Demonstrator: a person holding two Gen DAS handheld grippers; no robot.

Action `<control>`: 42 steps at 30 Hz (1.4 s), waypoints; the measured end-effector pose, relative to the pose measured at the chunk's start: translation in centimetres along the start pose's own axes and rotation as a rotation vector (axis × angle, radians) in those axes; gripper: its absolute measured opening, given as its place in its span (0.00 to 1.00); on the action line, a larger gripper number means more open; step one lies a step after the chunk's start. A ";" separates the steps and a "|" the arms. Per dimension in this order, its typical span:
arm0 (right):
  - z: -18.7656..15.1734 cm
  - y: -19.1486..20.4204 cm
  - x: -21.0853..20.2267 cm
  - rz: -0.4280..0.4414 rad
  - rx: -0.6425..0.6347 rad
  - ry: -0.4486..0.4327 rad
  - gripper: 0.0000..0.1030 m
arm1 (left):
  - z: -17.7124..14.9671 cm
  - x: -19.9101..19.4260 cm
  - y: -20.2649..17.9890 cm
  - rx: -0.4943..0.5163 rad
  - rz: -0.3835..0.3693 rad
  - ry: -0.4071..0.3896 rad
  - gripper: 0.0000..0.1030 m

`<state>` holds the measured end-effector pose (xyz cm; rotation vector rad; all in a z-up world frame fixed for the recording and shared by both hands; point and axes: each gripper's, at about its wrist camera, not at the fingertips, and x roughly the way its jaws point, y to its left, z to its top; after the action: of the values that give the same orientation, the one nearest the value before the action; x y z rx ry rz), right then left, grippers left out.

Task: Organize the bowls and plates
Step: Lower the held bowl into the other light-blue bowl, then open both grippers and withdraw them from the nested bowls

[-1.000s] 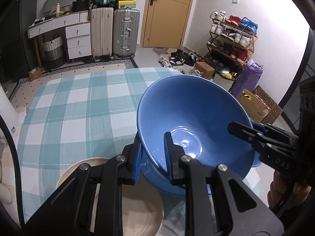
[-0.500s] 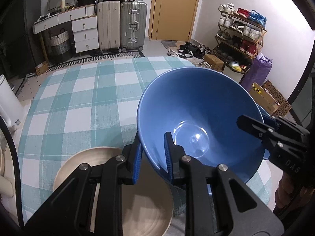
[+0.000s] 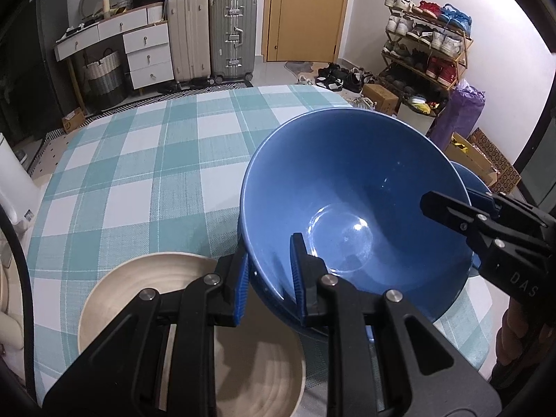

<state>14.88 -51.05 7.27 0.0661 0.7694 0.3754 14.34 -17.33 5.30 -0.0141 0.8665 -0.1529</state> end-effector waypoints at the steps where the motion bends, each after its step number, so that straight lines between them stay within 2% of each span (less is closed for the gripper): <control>1: 0.0 0.0 0.2 -0.004 -0.002 0.001 0.34 | 0.0 0.1 0.0 0.005 0.003 0.000 0.17; 20: -0.6 -0.4 1.2 -0.018 -0.009 0.047 0.36 | -0.1 0.8 -0.3 0.057 0.040 0.002 0.18; 26: -0.7 -0.6 1.2 -0.015 0.003 0.052 0.37 | -0.5 0.8 -0.1 0.060 0.057 0.033 0.33; 31: -0.8 -0.7 0.9 0.006 0.002 0.045 0.47 | -0.9 1.9 0.9 0.023 0.020 0.076 0.35; 34: -0.7 -0.6 0.8 0.006 0.002 0.042 0.52 | -1.0 1.9 1.3 0.001 -0.001 0.079 0.45; 35: -0.7 -0.6 0.7 -0.003 0.000 0.036 0.54 | -0.9 1.6 1.3 -0.002 -0.005 0.069 0.55; 36: -0.6 -0.7 0.5 -0.008 0.000 0.026 0.61 | -0.8 1.1 1.3 -0.002 -0.007 0.055 0.67; 38: -0.4 -0.9 -0.3 0.016 0.006 0.000 0.73 | -0.6 -0.1 1.2 0.001 -0.012 0.021 0.80; 40: -0.2 -1.2 -1.2 0.035 0.016 -0.025 0.85 | -0.3 -1.1 1.1 -0.004 -0.021 -0.001 0.80; 42: 0.0 -1.3 -2.1 0.029 0.019 -0.044 0.90 | -0.1 -1.9 0.8 -0.009 -0.040 -0.004 0.86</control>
<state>13.95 -53.03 8.44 0.1035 0.7296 0.3929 13.19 -16.27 6.58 -0.0400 0.8634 -0.1866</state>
